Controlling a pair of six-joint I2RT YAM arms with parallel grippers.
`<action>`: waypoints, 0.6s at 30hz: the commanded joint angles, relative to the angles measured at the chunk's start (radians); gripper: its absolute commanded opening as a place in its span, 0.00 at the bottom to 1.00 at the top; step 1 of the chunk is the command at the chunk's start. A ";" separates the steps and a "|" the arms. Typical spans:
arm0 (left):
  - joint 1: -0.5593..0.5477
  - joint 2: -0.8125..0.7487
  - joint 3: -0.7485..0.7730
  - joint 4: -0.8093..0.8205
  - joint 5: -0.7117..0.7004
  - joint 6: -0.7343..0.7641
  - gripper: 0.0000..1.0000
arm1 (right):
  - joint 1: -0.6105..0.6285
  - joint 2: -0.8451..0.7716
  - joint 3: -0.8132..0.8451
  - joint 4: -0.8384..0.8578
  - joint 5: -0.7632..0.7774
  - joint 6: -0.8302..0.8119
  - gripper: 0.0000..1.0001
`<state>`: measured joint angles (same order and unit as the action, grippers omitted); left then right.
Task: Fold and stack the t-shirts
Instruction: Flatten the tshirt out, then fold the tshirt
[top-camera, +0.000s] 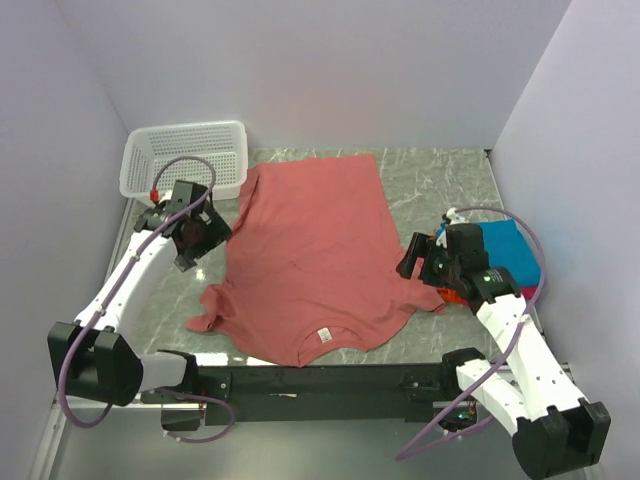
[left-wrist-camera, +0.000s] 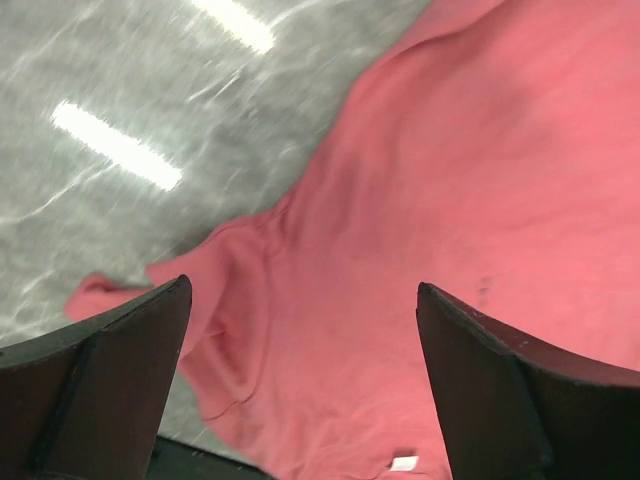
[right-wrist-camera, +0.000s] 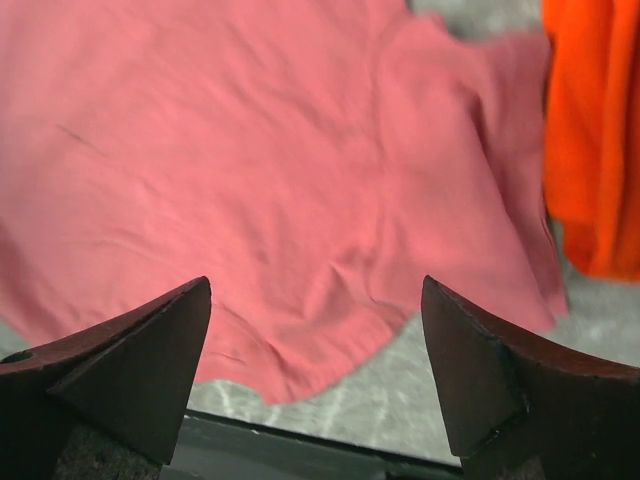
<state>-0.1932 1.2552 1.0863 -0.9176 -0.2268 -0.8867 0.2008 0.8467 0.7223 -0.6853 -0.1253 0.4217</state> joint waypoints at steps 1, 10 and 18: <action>-0.006 0.035 0.069 0.055 -0.005 0.040 0.99 | 0.018 0.026 0.072 0.081 -0.031 -0.017 0.92; -0.152 0.266 0.184 0.281 0.076 0.138 0.99 | 0.239 0.218 0.109 0.228 0.101 0.124 0.92; -0.150 0.527 0.287 0.413 0.093 0.196 1.00 | 0.241 0.454 0.098 0.280 0.214 0.308 0.92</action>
<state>-0.3462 1.7397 1.3113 -0.5777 -0.1596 -0.7345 0.4385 1.2610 0.7910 -0.4561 0.0055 0.6430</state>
